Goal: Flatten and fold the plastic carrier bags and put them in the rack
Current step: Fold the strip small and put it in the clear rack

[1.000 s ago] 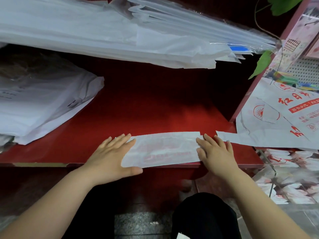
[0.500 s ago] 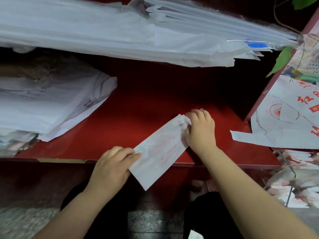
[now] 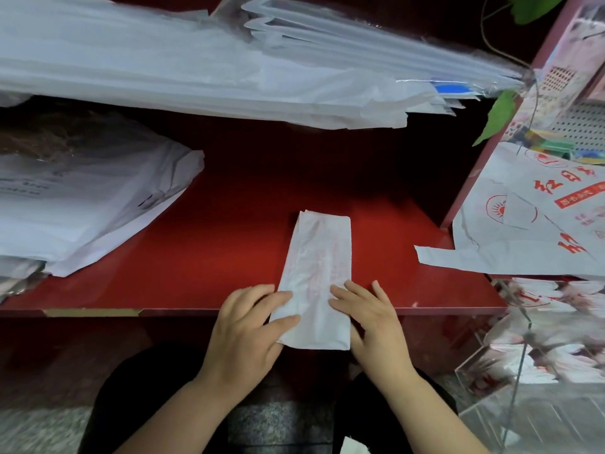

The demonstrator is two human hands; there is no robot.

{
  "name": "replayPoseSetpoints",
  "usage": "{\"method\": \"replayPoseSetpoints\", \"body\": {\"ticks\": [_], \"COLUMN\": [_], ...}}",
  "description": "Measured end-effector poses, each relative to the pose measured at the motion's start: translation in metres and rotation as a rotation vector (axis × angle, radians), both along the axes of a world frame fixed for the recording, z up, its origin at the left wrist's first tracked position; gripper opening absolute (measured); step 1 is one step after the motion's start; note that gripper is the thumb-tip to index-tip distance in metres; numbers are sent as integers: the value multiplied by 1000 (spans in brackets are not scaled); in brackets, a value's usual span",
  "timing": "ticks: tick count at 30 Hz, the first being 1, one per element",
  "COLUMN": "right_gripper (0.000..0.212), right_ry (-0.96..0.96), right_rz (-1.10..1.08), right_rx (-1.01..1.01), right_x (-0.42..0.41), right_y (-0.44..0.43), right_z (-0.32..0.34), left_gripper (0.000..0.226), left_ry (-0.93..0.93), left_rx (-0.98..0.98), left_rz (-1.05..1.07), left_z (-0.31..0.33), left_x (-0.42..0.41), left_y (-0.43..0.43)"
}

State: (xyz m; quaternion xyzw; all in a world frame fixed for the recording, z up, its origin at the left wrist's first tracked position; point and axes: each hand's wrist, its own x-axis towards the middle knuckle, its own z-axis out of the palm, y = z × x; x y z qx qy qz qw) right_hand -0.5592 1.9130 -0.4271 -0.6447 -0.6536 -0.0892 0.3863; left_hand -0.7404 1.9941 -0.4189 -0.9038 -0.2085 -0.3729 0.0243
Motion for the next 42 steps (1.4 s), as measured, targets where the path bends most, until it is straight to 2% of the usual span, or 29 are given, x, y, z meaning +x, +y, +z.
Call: {"method": "replayPoseSetpoints", "body": {"ticks": [3,7,10,13,17,19,22,24,25,28,30,33,37,42], "right_gripper": [30,25,19,16,27,22,28,37,36,12,11,18,27,38], "right_ry": [-9,53,87,163,274,329,498,567,567,517,475,429,337,216], "right_rz": [9,-3,10,32,-21,-86,-200,-229,-248,-341,-395,-470,-544,-509], "right_rx": [-20,-44,-53,-56,-28,4,-33,-41,-32,-12,31,14,1,44], "right_x": [9,11,11,12,10,7,3,1,0,-4,-7,-10,-12,-11], "right_y": [-6,-11,-12,-14,-10,-7,-1,3,5,11,13,15,18,17], "right_z": [2,1,2,0,2,5,9,12,15,17,16,15,14,11], "left_gripper": [31,48,43,36,30,32,9,8,8,6,7,16,40,60], "left_ry": [71,188,240,155,-7,-69,-164,-193,-205,-213,-202,-170,-130,-72], "left_rx": [-65,-200,-204,-275,-659,-745,-736,-679,-643,-605,-610,-536,-425,-290], "left_rz": [-107,-120,-150,-157,-110,-37,143,242,271,308,319,335,331,298], "left_z": [0,5,6,8,18,17,17,17,17,21,22,20,17,17], "left_x": [-3,2,7,12,16,21,32,38,39,43,44,45,49,49], "left_y": [7,15,27,33,30,29,25,20,18,15,15,13,14,16]}}
